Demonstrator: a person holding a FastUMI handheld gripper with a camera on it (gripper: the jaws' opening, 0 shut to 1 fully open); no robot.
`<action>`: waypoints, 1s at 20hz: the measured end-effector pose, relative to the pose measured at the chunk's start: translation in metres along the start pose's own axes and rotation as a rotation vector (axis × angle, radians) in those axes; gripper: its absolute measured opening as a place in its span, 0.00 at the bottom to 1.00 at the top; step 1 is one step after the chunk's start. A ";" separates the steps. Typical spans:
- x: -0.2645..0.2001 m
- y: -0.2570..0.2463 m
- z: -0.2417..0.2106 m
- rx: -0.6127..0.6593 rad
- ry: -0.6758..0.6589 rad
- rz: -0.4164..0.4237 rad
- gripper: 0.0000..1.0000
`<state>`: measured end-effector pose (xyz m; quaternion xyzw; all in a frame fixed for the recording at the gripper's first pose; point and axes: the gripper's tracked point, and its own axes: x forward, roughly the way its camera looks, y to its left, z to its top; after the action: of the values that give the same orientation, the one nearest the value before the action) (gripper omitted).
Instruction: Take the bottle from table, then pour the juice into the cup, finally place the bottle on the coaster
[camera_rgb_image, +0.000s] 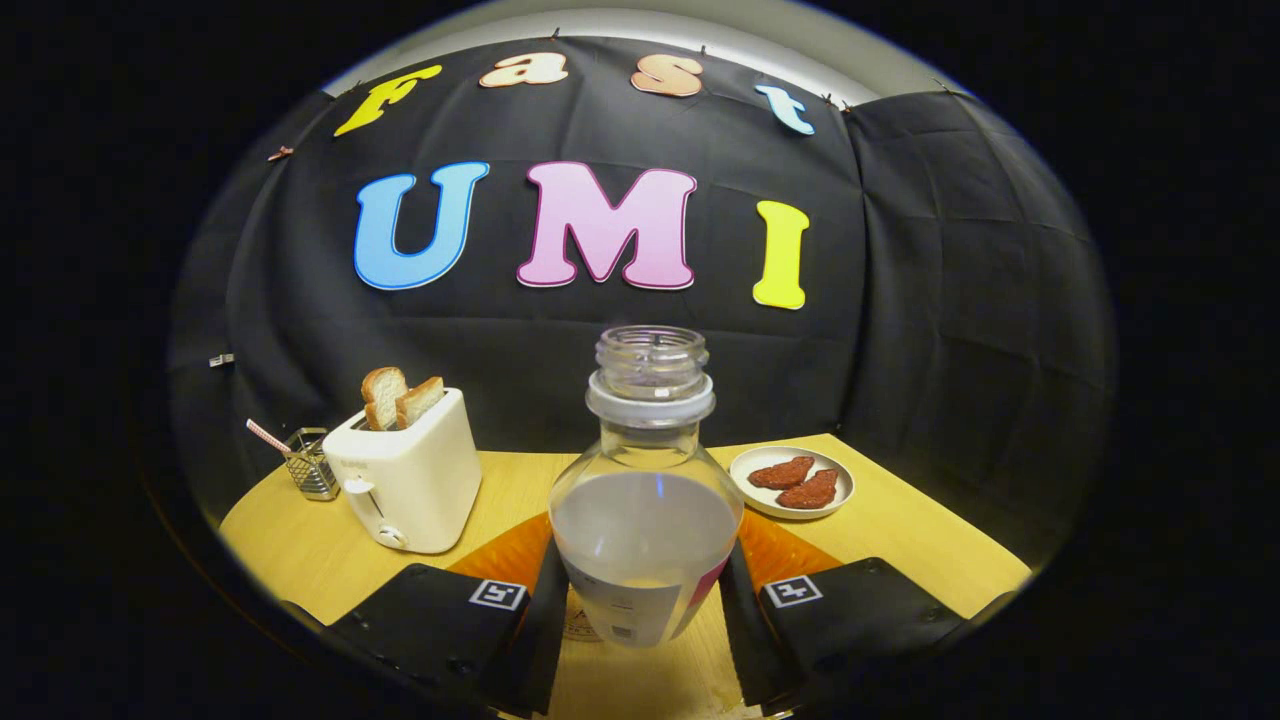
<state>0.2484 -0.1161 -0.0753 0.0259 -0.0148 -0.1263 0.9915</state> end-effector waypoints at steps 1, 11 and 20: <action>0.007 0.001 -0.003 -0.017 -0.005 -0.002 0.71; 0.055 0.047 -0.053 -0.007 0.065 0.070 0.72; 0.062 0.046 -0.071 -0.013 0.106 0.047 0.75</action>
<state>0.3224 -0.0842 -0.1421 0.0257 0.0381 -0.1016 0.9938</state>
